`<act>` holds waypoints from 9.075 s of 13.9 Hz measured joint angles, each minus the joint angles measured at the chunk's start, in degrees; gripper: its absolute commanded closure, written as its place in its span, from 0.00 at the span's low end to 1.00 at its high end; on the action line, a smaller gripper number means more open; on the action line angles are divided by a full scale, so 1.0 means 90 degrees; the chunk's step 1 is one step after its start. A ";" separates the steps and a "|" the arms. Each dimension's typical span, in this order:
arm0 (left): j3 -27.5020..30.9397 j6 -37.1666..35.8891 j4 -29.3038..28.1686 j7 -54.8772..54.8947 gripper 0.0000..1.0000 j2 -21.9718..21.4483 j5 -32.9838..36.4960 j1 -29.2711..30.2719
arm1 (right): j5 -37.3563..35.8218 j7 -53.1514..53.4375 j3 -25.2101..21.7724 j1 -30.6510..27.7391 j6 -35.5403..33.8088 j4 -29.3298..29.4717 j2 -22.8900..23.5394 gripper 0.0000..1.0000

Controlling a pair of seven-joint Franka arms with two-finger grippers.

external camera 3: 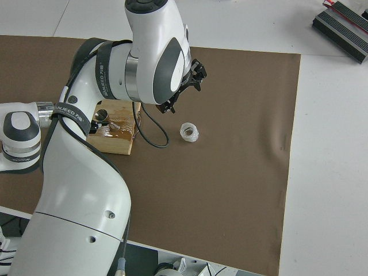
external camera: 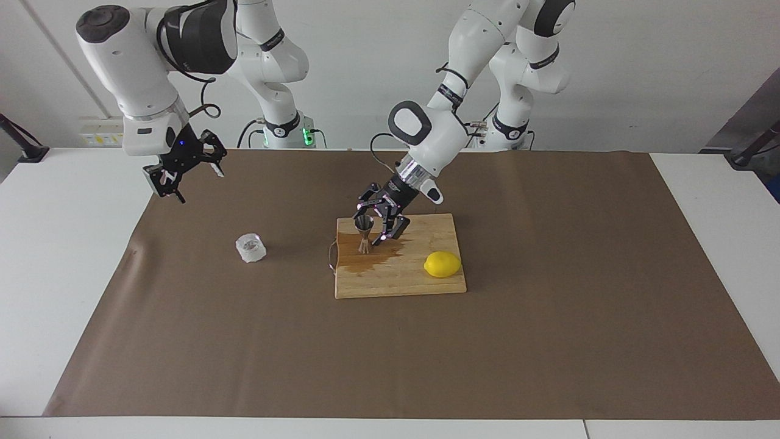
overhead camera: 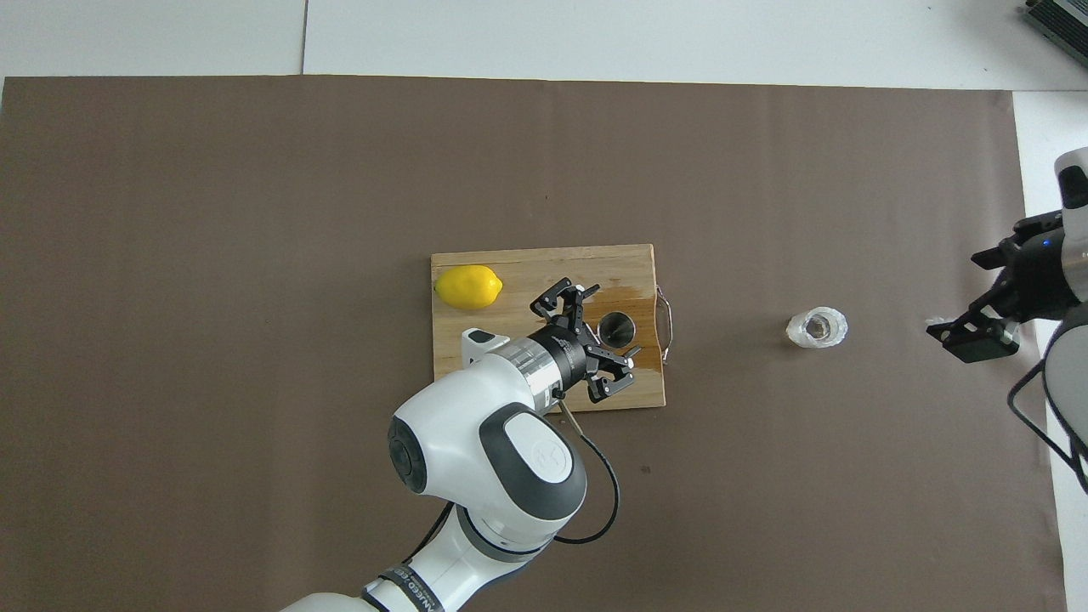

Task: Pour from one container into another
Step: 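Set the metal cup on the board while the right gripper moves out, then withdraw the left gripper while the right gripper reaches the white cup, then grasp the small white cup with the right gripper and lift it, then carry the white cup over the metal cup and tilt it, then hold the white cup tilted over the metal cup to pour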

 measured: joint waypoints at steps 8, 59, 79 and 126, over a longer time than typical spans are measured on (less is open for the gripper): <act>0.0044 0.0368 0.0043 0.0110 0.00 -0.0749 0.0008 -0.0143 | 0.1023 -0.3308 -0.0007 -0.0315 0.1321 -0.1493 0.0085 0.00; 0.1473 -0.9494 0.1865 0.9246 0.00 -0.2367 1.0496 0.4230 | -0.0037 -0.0881 0.0251 0.2646 0.2783 -0.0684 0.1138 1.00; 0.1363 -1.0272 0.2389 0.8777 0.00 -0.2385 1.0464 0.4028 | -0.2955 -0.0600 0.0252 0.3632 0.1908 -0.0645 0.0901 1.00; 0.1194 -1.0344 0.1938 0.8741 0.00 -0.2566 1.0776 0.4362 | -0.3947 0.0371 0.0291 0.3924 0.1903 -0.0685 0.1041 1.00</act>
